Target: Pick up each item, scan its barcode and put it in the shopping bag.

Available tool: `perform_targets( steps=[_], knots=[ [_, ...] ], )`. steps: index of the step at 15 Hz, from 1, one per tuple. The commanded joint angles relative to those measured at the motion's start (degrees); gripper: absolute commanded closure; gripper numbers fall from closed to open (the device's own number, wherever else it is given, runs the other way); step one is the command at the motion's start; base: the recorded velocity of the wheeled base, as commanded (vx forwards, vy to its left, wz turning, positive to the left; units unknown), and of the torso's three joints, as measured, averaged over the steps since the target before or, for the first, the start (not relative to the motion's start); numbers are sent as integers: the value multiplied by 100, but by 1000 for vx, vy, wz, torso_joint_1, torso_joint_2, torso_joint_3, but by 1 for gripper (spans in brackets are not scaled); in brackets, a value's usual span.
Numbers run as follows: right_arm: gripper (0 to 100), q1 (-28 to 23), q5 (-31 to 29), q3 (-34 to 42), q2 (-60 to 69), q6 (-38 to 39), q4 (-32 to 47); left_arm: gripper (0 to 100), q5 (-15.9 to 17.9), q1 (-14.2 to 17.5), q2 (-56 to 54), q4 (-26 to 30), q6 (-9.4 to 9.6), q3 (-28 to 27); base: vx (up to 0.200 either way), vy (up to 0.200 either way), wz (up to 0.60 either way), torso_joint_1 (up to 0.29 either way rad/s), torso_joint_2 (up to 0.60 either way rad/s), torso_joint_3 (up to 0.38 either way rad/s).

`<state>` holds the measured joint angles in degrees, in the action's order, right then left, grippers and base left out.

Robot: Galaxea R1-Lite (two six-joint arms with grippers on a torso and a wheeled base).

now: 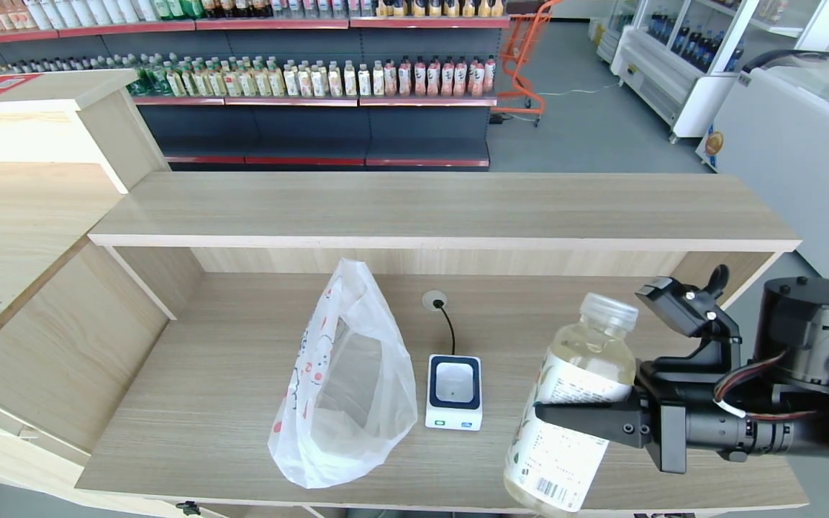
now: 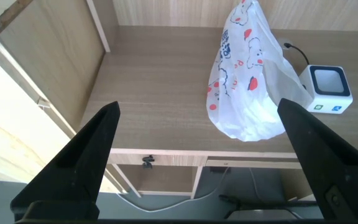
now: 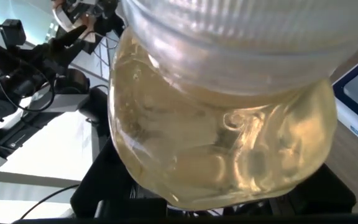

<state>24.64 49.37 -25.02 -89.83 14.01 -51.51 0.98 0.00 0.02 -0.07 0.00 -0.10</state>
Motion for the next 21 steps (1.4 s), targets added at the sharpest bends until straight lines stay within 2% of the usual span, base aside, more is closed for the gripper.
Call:
perform_targets(
  steps=[1, 8, 10, 11, 12, 13, 14, 16, 19, 21],
  knots=[
    [100, 6, 2, -56, 45, 102, -17, 0, -1, 0, -2, -1, 0, 1, 0, 0, 0, 0, 0, 0],
    [100, -47, -24, -74, 80, 137, -61, 0, -1, 0, -2, -1, 0, 1, 0, 0, 0, 0, 0, 0],
    [100, -196, -420, -74, 124, -126, -220, 0, -1, 0, -2, -1, 0, 1, 0, 0, 0, 0, 0, 0],
    [100, -319, -956, -47, 80, -794, -334, 0, -1, 0, -2, -1, 0, 1, 0, 0, 0, 0, 0, 0],
    [100, -337, -991, -39, 71, -856, -334, 0, -1, 0, -2, -1, 0, 1, 0, 0, 0, 0, 0, 0],
    [100, -1022, -1378, 67, 124, -2297, -439, 0, -1, 0, -2, -1, 0, 1, 0, 0, 0, 0, 0, 0],
    [100, -1277, -1474, 76, 203, -2745, -492, 0, -1, 0, -2, -1, 0, 1, 0, 0, 0, 0, 0, 0],
    [100, -1664, -2054, 23, 405, -3993, -536, 0, -1, 0, -2, -1, 0, 1, 0, 0, 0, 0, 0, 0],
    [100, -2279, -2213, 155, 449, -5804, -615, 0, -1, 0, -2, -1, 0, 1, 0, 0, 0, 0, 0, 0],
    [100, -2297, -2204, 401, 458, -6173, -782, 0, -1, 0, -2, -1, 0, 1, 0, 0, 0, 0, 0, 0]
  ],
)
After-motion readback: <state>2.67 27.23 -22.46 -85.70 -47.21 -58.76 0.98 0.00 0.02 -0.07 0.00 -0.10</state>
